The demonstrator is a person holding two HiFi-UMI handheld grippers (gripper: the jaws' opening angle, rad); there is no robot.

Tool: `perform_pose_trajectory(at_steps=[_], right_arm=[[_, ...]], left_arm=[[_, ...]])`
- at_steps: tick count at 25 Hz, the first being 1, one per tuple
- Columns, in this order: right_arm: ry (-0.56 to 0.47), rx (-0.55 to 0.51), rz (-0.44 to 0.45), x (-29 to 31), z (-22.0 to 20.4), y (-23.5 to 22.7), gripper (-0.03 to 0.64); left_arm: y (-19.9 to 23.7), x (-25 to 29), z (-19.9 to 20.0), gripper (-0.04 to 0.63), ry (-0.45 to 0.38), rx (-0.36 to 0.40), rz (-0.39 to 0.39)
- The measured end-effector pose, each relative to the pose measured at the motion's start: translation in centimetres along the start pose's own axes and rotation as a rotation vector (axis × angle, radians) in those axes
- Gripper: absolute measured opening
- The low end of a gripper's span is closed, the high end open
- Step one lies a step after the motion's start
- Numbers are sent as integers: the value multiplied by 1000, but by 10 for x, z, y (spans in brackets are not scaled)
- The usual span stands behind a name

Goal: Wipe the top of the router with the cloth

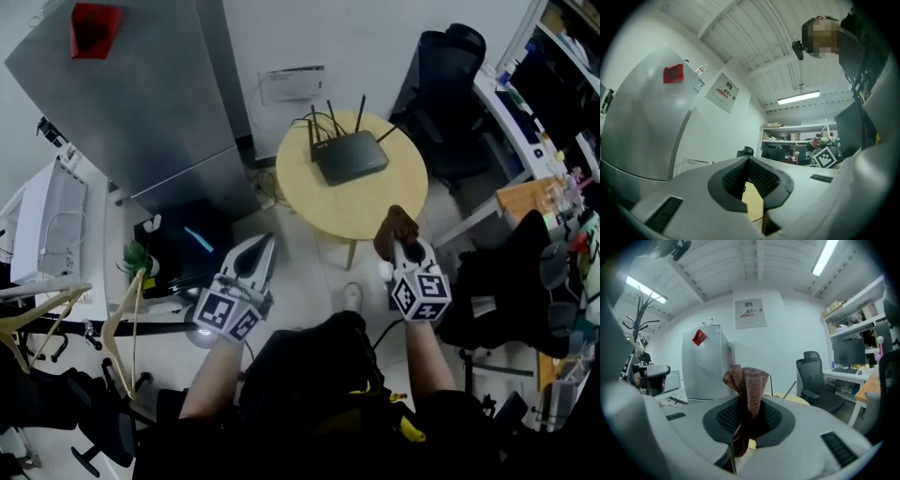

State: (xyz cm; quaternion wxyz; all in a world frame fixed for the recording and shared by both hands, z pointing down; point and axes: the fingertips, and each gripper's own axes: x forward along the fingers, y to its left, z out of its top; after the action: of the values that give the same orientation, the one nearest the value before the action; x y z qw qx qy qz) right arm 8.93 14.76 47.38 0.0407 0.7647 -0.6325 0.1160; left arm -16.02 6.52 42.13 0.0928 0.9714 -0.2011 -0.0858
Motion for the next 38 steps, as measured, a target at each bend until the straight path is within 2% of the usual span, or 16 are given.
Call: perform_pose_trajectory(at_steps=[4,8,12,18,21,26,28,33,38], right_arm=[[-87,-41,21,-48,15,14,61],[-178,-15,20,-80,27,9,61],[-211,14,26,-117,29,1,61],[-245,7,33,-163,33,-24,61],[-237,22,37,-166,26,-36,60],[-251,32,63,-163,29,-46,58],[-253,32,71,-159,31,-51,58],[-250,54,101,-146,34,-52,58],[-248,21,123,-139,38,-48,57]], left_arm=[[-26,-13,1,-9,7,28,-31],[-33,-19,2,-9,-6,17,-14],[-43,-31,-2,-9,11,5,27],[-62,-33,-11,-9,45,15,36],[-71,-33,-10,-8,37,20,54],[-99,-24,-14,-9,57,40,35],[-105,-21,-9,-9,39,34,46],[-105,-24,1,-9,22,58,74],[-108,-22,3,-9,12,69,84]])
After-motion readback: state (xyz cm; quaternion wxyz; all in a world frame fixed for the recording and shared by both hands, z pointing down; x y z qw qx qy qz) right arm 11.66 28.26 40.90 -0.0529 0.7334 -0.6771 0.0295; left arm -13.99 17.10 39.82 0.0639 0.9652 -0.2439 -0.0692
